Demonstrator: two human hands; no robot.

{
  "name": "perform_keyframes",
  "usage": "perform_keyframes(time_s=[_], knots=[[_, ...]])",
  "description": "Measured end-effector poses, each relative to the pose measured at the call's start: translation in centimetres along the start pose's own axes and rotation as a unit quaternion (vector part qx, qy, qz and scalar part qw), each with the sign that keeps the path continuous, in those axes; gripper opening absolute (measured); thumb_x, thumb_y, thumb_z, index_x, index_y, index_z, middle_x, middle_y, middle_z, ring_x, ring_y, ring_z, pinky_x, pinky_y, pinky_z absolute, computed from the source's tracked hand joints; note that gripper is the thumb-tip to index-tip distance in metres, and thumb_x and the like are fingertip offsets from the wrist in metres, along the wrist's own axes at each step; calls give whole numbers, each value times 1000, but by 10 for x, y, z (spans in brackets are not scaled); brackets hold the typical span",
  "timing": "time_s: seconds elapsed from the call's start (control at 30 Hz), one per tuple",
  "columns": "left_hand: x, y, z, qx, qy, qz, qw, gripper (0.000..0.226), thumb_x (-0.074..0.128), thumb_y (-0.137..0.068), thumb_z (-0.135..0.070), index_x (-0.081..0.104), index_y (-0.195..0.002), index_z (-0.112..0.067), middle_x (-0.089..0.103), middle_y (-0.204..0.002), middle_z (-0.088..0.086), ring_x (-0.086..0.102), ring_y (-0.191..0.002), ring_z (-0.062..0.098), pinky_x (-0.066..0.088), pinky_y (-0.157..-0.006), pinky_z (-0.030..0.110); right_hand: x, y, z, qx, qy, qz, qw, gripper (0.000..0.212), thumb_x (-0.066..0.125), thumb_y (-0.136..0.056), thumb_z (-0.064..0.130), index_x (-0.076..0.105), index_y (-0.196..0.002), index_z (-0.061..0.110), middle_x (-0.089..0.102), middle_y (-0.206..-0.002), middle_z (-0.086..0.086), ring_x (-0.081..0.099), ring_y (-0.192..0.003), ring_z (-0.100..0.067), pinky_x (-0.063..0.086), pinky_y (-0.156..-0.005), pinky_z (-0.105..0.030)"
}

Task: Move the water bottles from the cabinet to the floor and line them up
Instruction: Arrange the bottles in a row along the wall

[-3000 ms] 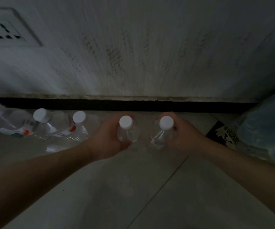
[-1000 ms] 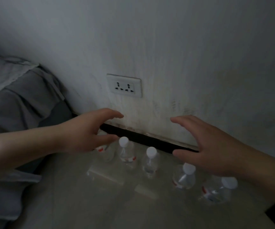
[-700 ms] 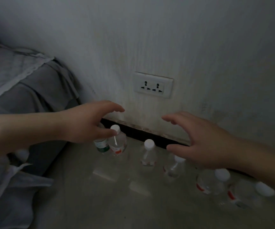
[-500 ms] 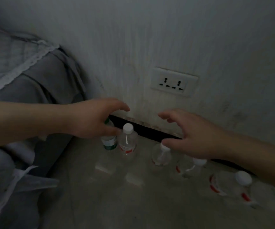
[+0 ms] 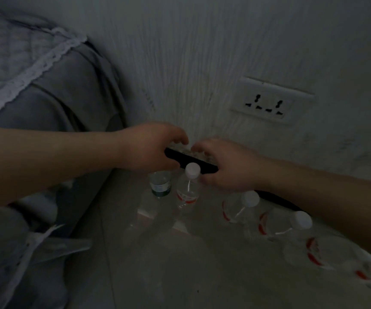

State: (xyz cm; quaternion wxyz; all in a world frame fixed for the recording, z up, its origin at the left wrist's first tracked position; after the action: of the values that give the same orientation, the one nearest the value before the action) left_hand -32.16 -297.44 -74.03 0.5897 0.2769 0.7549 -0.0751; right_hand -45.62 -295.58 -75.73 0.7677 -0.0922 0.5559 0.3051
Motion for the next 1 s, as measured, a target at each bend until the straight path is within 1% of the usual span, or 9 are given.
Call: perform_keyframes(time_s=[0.17, 0.33, 0.43, 0.5, 0.57, 0.63, 0.7, 0.87, 1.0], knots=[[9, -3, 14, -41, -60, -5, 997, 49, 72, -77, -40, 58, -122, -29, 63, -111, -5, 60, -98, 17, 50, -84, 31, 15, -15, -11, -10, -15, -5, 1000, 55, 69, -80, 44, 51, -129, 29, 55, -118, 5, 52, -103, -11, 46, -84, -30], [15, 1, 38, -113, -112, -17, 987, 44, 71, -74, -52, 62, -110, -28, 65, -97, -1, 62, -88, 21, 54, -77, 36, 19, -20, -8, -38, -17, -2, 999, 56, 70, -81, 38, 52, -132, 25, 56, -125, 5, 54, -108, -11, 44, -87, -26], [15, 2, 44, -131, -94, -33, 986, 48, 72, -74, -55, 62, -110, -26, 66, -94, -3, 62, -87, 20, 53, -75, 33, 19, -21, -5, -50, -19, -5, 999, 47, 70, -81, 35, 58, -125, 25, 63, -117, 5, 60, -99, -11, 52, -84, -32], [17, 1, 44, -132, -72, -52, 987, 46, 73, -74, -55, 63, -108, -25, 59, -80, -9, 58, -79, 16, 46, -67, 28, 22, -21, -4, -55, -20, -7, 998, 39, 68, -81, 35, 62, -119, 25, 66, -109, 5, 62, -93, -11, 53, -80, -37], [20, -2, 42, -125, -51, -72, 988, 40, 75, -73, -53, 63, -100, -26, 51, -70, -14, 56, -72, 13, 42, -62, 27, 25, -21, -4, -50, -37, -22, 998, 33, 68, -80, 37, 65, -111, 26, 68, -101, 7, 63, -89, -11, 53, -76, -36], [24, -5, 39, -117, -25, -88, 989, 32, 77, -72, -50, 59, -88, -28, 53, -71, -13, 57, -73, 13, 45, -62, 27, 29, -19, -6, -38, -59, -38, 997, 26, 68, -79, 37, 67, -103, 27, 65, -91, 10, 62, -82, -9, 51, -71, -33], [27, -8, 35, -113, -7, -96, 989, 31, 78, -71, -47, 56, -84, -30, 56, -75, -10, 58, -74, 13, 49, -64, 29, 33, -19, -8, -34, -66, -45, 996, 23, 68, -78, 35, 67, -100, 27, 62, -87, 13, 58, -78, -6, 47, -67, -28], [32, -11, 34, -111, 28, -83, 990, 29, 81, -70, -40, 57, -83, -31, 56, -72, -13, 55, -68, 6, 47, -62, 28, 34, -23, -12, -21, -93, -59, 994, 21, 70, -76, 29, 68, -97, 27, 65, -88, 10, 59, -78, -7, 47, -66, -26], [30, -12, 36, -114, 27, -64, 991, 30, 81, -71, -36, 63, -93, -27, 60, -81, -11, 59, -77, 10, 51, -69, 30, 31, -25, -15, -9, -114, -63, 991, 18, 70, -76, 26, 68, -94, 26, 66, -87, 9, 60, -78, -6, 50, -67, -27]])
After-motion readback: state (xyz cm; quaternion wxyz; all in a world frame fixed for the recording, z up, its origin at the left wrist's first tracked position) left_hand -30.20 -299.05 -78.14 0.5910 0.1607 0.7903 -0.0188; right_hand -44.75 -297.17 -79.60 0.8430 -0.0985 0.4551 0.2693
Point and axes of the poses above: each hand's wrist, its own y-axis away from the middle knuckle, its own x-axis out of the palm, z = x × y, the point moved 7 cm from there along -y, towards the middle knuckle
